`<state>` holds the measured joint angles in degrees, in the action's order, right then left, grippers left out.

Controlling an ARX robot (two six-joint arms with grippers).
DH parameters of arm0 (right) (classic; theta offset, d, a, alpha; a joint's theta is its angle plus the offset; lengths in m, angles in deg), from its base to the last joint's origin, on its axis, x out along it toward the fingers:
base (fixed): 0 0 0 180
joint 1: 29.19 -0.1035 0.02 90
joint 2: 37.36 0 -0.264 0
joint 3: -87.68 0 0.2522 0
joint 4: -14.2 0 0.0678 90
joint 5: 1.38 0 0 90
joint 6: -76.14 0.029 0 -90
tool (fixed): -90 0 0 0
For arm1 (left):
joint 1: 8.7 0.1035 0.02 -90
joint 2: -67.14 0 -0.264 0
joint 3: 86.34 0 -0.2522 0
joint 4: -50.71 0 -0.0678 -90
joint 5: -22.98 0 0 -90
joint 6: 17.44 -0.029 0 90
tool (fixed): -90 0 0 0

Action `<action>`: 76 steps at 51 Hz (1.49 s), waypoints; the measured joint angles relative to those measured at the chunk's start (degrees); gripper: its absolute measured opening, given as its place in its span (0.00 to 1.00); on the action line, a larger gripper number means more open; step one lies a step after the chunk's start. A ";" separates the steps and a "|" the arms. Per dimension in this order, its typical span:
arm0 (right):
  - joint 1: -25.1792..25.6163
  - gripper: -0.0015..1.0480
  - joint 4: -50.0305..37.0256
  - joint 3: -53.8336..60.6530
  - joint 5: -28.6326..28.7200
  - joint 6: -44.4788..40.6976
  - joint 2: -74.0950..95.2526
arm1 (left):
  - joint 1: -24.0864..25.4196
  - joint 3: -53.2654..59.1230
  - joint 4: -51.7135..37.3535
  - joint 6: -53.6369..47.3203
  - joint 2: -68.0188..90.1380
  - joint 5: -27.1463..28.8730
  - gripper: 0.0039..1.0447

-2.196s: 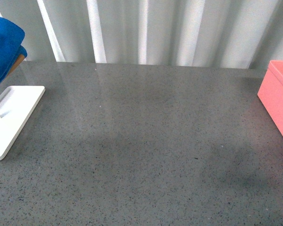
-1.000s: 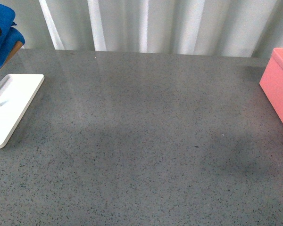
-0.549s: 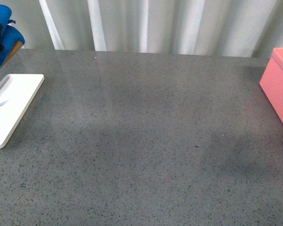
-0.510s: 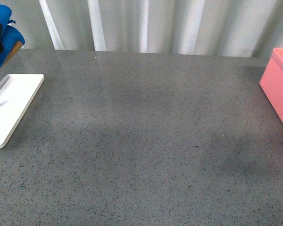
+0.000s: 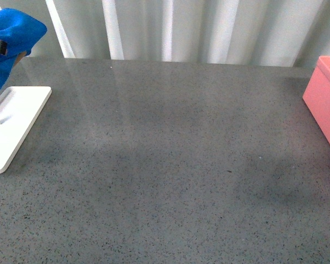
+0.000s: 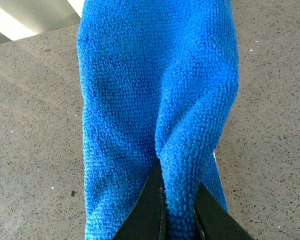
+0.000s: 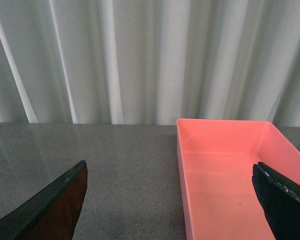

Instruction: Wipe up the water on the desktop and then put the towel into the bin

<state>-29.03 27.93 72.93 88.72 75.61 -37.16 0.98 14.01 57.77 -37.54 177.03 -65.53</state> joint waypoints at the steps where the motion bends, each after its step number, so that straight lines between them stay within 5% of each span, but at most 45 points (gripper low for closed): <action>1: 0.00 0.93 0.00 0.00 0.00 0.00 0.00 | 0.04 0.00 0.02 0.02 0.00 -0.09 0.03; 21: 0.00 0.93 0.00 0.00 0.00 0.00 0.00 | 0.92 -4.17 6.69 1.22 -9.55 -5.25 0.03; 34: 0.00 0.93 0.00 0.00 0.00 0.00 0.00 | -3.30 -9.09 10.86 1.33 -17.25 -7.58 0.03; 60: 0.00 0.93 0.00 0.00 0.00 0.00 0.02 | -34.88 -9.64 5.18 8.70 -20.48 -8.61 0.03; 76: 0.00 0.93 0.00 0.00 0.00 0.00 0.00 | -43.19 -6.91 -2.23 13.25 -8.55 -8.85 0.03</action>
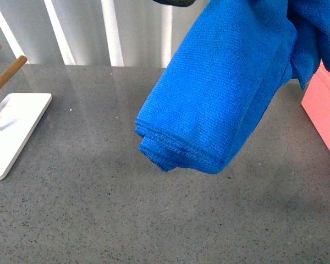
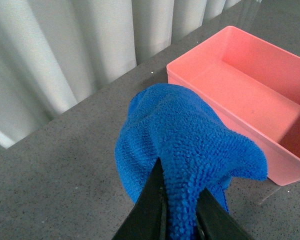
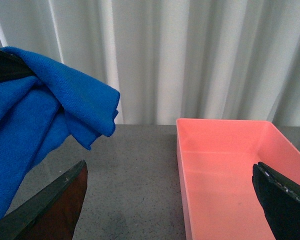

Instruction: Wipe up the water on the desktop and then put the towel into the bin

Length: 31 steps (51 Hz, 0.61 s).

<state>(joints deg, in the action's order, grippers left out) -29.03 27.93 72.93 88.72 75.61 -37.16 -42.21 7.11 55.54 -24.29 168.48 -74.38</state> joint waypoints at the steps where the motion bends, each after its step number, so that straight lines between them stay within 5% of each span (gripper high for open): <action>1: 0.00 0.93 0.00 0.00 -0.02 0.00 0.00 | 0.00 0.02 -0.63 0.35 0.35 -0.20 0.03; 20: 0.00 0.93 0.02 0.00 0.07 0.00 0.02 | 0.87 0.09 -3.63 3.15 1.51 -1.86 0.03; 26: 3.54 0.93 8.87 -3.02 18.40 4.13 5.55 | 0.90 0.15 -4.02 3.63 1.51 -2.08 0.03; 31: 0.81 0.93 9.92 -3.43 21.55 4.74 7.74 | 0.85 0.24 -4.31 3.76 1.51 -2.23 0.03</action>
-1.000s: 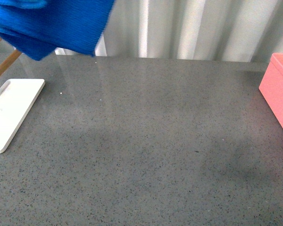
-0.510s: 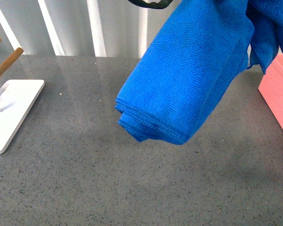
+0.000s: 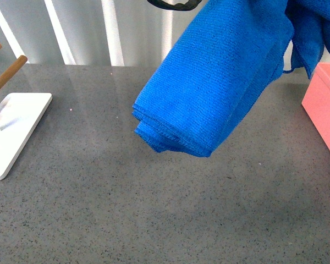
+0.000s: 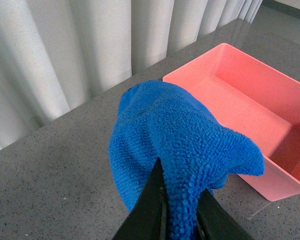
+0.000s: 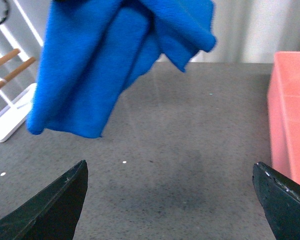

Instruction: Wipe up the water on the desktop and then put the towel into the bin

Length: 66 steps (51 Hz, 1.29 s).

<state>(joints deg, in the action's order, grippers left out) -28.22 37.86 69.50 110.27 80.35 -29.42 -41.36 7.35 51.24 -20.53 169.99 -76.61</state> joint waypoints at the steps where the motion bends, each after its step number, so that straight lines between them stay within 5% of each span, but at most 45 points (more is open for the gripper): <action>1: -0.87 0.93 -0.20 -0.22 0.17 0.00 0.22 | 0.00 0.00 0.00 0.13 0.00 0.00 0.03; 12: -5.07 0.93 -6.49 -3.76 2.23 -1.33 5.29 | 0.02 0.02 0.22 0.33 0.00 0.33 0.03; 32: -3.89 0.93 -40.35 -10.78 6.80 0.39 49.42 | -0.26 0.02 0.87 1.05 0.00 0.39 0.03; 57: -16.50 0.93 -50.38 -20.22 1.62 4.35 74.31 | -0.46 0.00 0.94 2.51 -0.09 -0.07 0.03; 66: -17.55 0.93 -53.96 -23.65 0.68 2.58 80.06 | 0.02 0.00 0.94 3.63 -0.13 0.74 0.03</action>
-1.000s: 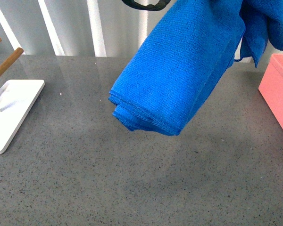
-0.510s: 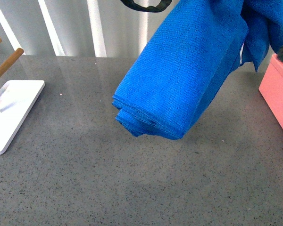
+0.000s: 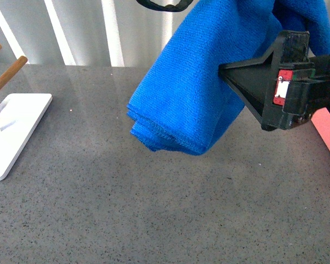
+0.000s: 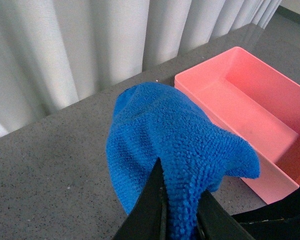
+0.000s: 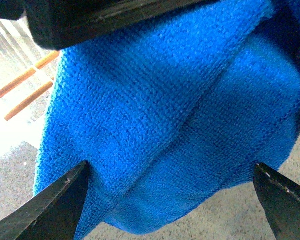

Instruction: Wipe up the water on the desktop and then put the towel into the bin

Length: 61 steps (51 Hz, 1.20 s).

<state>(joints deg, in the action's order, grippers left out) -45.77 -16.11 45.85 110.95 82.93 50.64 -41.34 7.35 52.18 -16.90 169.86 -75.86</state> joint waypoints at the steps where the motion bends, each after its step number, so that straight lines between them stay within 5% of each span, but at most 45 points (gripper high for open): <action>1: 0.00 0.93 -0.07 -0.44 -0.11 -0.13 0.35 | 0.07 0.00 0.00 0.04 -0.04 0.07 0.03; 30: 0.22 0.02 -9.22 -2.56 -0.35 3.37 2.34 | 0.00 0.00 0.59 1.36 -0.92 -0.79 0.03; 54: 2.89 0.03 -10.47 -2.73 0.22 6.67 0.42 | 0.76 0.87 0.72 1.97 -2.78 -1.27 0.03; 61: 5.62 0.03 -9.55 -3.96 1.16 7.58 -1.18 | 2.47 0.94 0.81 3.02 -2.91 -1.25 0.28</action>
<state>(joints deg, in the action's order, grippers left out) -40.15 -25.66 41.89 112.10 90.51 49.46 -38.87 8.29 52.98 -13.89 166.95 -77.11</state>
